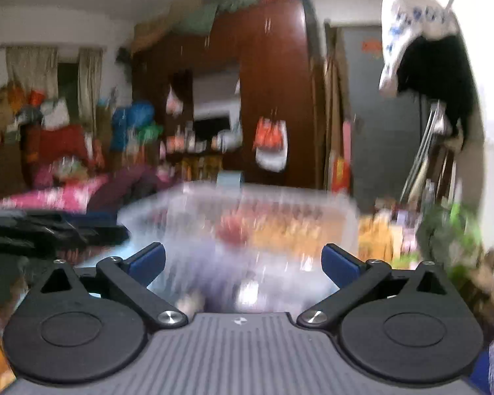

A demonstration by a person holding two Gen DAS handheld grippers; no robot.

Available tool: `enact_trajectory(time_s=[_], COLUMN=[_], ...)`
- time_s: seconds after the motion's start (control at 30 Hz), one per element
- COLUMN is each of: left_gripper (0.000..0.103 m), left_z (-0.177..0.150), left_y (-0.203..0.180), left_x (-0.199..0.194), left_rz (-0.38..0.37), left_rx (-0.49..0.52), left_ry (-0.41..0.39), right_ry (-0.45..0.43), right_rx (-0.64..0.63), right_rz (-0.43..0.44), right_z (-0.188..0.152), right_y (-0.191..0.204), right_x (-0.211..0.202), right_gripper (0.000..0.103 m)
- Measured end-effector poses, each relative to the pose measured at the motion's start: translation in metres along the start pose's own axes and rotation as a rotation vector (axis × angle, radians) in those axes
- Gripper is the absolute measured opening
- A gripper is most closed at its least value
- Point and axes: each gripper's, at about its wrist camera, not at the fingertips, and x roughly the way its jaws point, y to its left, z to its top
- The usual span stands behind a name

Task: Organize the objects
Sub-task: 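Lift both held items over the white basket and open both grippers, then grasp a clear labelled packet with the right gripper while the left grasps a KENT box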

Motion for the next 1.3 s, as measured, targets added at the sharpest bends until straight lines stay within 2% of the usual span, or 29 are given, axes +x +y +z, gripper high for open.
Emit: enact_trajectory(time_s=[0.1, 0.2, 0.27, 0.37, 0.5, 0.67, 0.8, 0.9, 1.07, 1.23, 1.3], left_gripper=[0.081, 0.081, 0.081, 0.081, 0.081, 0.081, 0.081, 0.081, 0.081, 0.080, 0.068], left_z=[-0.024, -0.034, -0.036, -0.042, -0.049, -0.050, -0.051, -0.052, -0.053, -0.054, -0.055], left_y=[0.007, 0.016, 0.020, 0.022, 0.022, 0.009, -0.013, -0.030, -0.044, -0.060, -0.066], left_x=[0.006, 0.013, 0.014, 0.014, 0.018, 0.023, 0.044, 0.059, 0.079, 0.095, 0.101], left_rz=[0.002, 0.012, 0.011, 0.017, 0.004, 0.028, 0.013, 0.039, 0.042, 0.124, 0.146], left_rx=[-0.017, -0.037, -0.049, -0.050, -0.079, -0.039, 0.017, 0.075, 0.061, 0.097, 0.120], left_ry=[0.057, 0.083, 0.090, 0.099, 0.123, 0.121, 0.180, 0.230, 0.287, 0.302, 0.321], right_ry=[0.135, 0.214, 0.250, 0.280, 0.312, 0.291, 0.276, 0.264, 0.218, 0.191, 0.182], right_rx=[-0.037, -0.046, -0.062, -0.058, -0.049, -0.034, 0.002, 0.034, 0.088, 0.104, 0.095], right_rz=[0.029, 0.071, 0.091, 0.091, 0.086, 0.044, -0.001, -0.019, -0.056, -0.071, -0.074], right_z=[-0.029, -0.044, -0.050, -0.053, -0.054, -0.060, -0.068, -0.072, -0.075, -0.074, -0.074], right_y=[0.012, 0.025, 0.034, 0.041, 0.044, 0.034, 0.015, 0.002, -0.016, -0.020, -0.019], right_x=[0.025, 0.046, 0.056, 0.067, 0.075, 0.051, 0.034, 0.024, 0.012, 0.010, 0.010], right_gripper=[0.103, 0.103, 0.099, 0.085, 0.049, 0.047, 0.047, 0.047, 0.047, 0.047, 0.047])
